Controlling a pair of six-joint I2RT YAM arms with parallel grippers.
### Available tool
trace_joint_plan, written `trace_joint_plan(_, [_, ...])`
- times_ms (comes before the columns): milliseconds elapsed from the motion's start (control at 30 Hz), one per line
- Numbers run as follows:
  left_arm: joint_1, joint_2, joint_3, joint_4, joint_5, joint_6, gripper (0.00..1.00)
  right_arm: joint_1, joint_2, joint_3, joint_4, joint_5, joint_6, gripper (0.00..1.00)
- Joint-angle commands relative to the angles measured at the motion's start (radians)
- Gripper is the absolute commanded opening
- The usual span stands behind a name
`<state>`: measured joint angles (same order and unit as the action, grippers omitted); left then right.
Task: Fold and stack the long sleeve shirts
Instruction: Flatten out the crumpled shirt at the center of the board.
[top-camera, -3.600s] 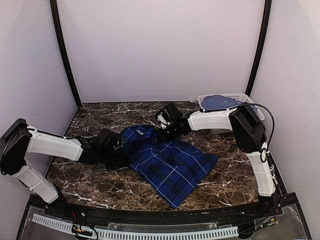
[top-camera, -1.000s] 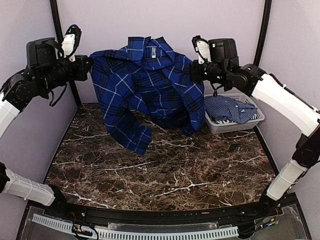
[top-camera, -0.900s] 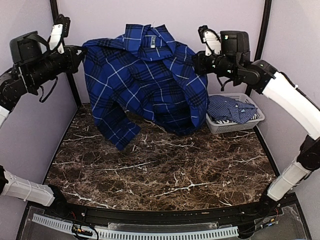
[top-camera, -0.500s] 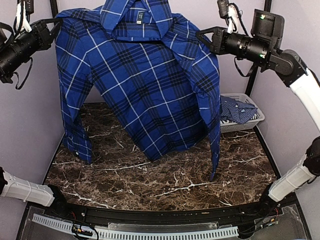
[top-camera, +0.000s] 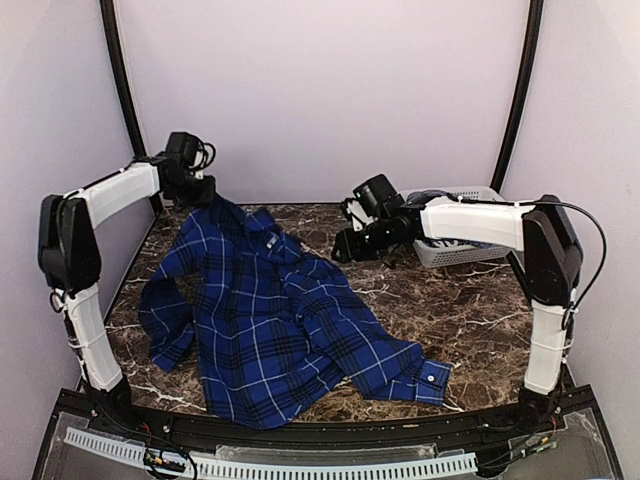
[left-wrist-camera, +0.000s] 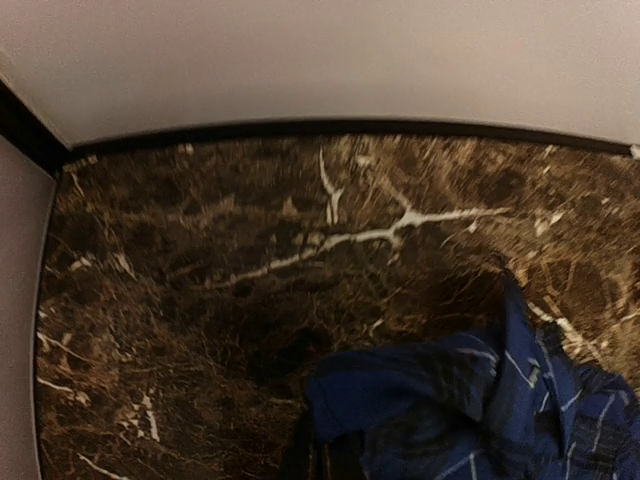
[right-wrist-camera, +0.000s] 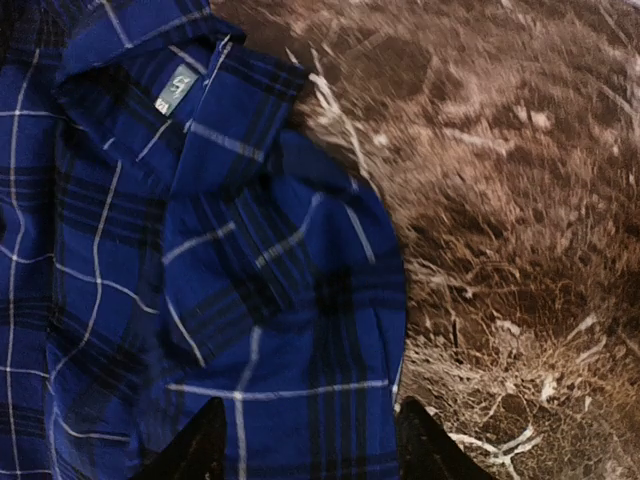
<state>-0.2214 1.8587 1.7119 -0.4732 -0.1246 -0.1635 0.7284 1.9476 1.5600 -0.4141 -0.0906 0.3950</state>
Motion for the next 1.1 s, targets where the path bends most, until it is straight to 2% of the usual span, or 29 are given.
trace_joint_plan(0, [0.016, 0.104, 0.083, -0.079, 0.003, -0.038, 0.02, 0.001, -0.042, -0.032, 0.035, 0.037, -0.005, 0.63])
trace_joint_plan(67, [0.016, 0.14, 0.105, -0.081, -0.012, -0.048, 0.03, 0.019, -0.059, -0.088, 0.039, 0.069, -0.013, 0.67])
trace_joint_plan(200, [0.017, 0.167, 0.126, -0.101, -0.045, -0.068, 0.07, 0.048, -0.111, -0.228, 0.044, 0.134, -0.008, 0.68])
trace_joint_plan(333, [0.017, 0.152, 0.117, -0.116, -0.058, -0.079, 0.23, 0.088, -0.216, -0.391, 0.047, 0.209, 0.021, 0.69])
trace_joint_plan(433, [0.017, 0.129, 0.106, -0.109, -0.071, -0.074, 0.4, 0.116, -0.32, -0.521, 0.055, 0.231, 0.061, 0.7])
trace_joint_plan(467, [0.017, 0.122, 0.108, -0.11, -0.078, -0.074, 0.43, 0.126, -0.354, -0.549, 0.048, 0.243, 0.077, 0.71])
trace_joint_plan(533, [0.018, 0.112, 0.113, -0.12, -0.11, -0.077, 0.57, 0.148, -0.415, -0.59, 0.02, 0.271, 0.11, 0.73])
trace_joint_plan(600, [0.017, 0.096, 0.111, -0.121, -0.114, -0.086, 0.67, 0.174, -0.475, -0.627, -0.009, 0.301, 0.153, 0.74])
trace_joint_plan(667, [0.017, 0.07, 0.098, -0.114, -0.101, -0.097, 0.72, 0.192, -0.533, -0.662, -0.039, 0.322, 0.19, 0.77])
trace_joint_plan(900, [-0.001, -0.062, -0.02, -0.069, -0.002, -0.138, 0.78, 0.238, -0.675, -0.8, -0.075, 0.256, 0.304, 0.82])
trace_joint_plan(1067, [-0.062, -0.198, -0.182, -0.018, 0.056, -0.179, 0.79, 0.274, -0.718, -0.875, -0.058, 0.235, 0.386, 0.82])
